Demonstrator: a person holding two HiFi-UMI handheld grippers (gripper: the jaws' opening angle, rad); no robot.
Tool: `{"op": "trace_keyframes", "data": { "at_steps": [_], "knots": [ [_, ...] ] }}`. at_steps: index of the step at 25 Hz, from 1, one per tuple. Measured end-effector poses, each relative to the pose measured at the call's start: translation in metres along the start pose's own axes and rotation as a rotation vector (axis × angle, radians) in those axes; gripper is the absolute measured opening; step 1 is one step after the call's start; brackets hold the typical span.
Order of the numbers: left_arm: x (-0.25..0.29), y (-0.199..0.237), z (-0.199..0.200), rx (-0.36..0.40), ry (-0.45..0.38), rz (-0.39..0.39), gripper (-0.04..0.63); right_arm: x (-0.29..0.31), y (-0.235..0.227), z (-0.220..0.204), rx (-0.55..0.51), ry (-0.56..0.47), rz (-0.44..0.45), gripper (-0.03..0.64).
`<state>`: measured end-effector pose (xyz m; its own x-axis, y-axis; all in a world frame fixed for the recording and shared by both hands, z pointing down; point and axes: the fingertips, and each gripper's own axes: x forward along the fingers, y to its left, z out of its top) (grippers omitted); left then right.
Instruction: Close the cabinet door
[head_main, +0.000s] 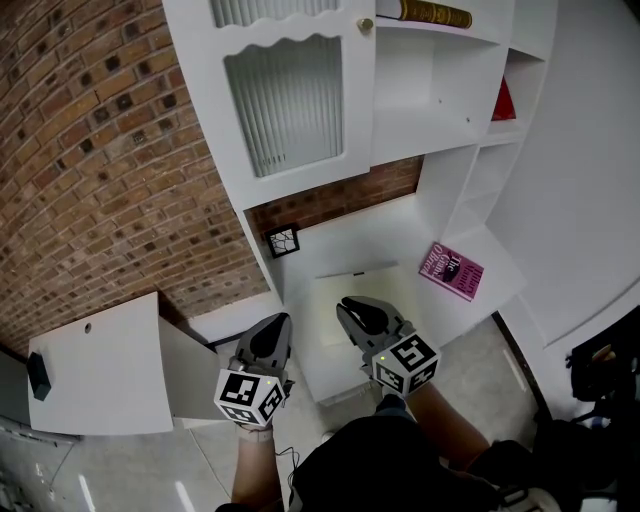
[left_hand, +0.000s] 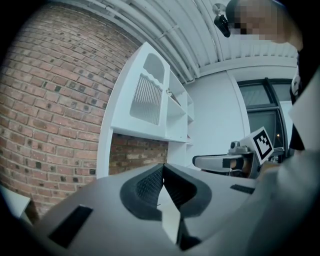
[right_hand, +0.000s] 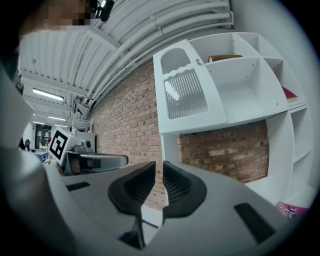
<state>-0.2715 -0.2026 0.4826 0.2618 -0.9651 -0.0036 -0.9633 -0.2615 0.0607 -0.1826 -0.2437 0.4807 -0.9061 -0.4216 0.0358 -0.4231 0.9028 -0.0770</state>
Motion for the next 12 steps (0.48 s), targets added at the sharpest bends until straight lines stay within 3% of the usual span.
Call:
{"op": "trace_keyframes", "data": {
  "at_steps": [12],
  "knots": [
    [-0.0020,0.0018,-0.0041,-0.011,0.003,0.007,0.009,0.0008,-0.0033,-0.0033,0.030,-0.005,-0.007,0.048]
  ]
}}
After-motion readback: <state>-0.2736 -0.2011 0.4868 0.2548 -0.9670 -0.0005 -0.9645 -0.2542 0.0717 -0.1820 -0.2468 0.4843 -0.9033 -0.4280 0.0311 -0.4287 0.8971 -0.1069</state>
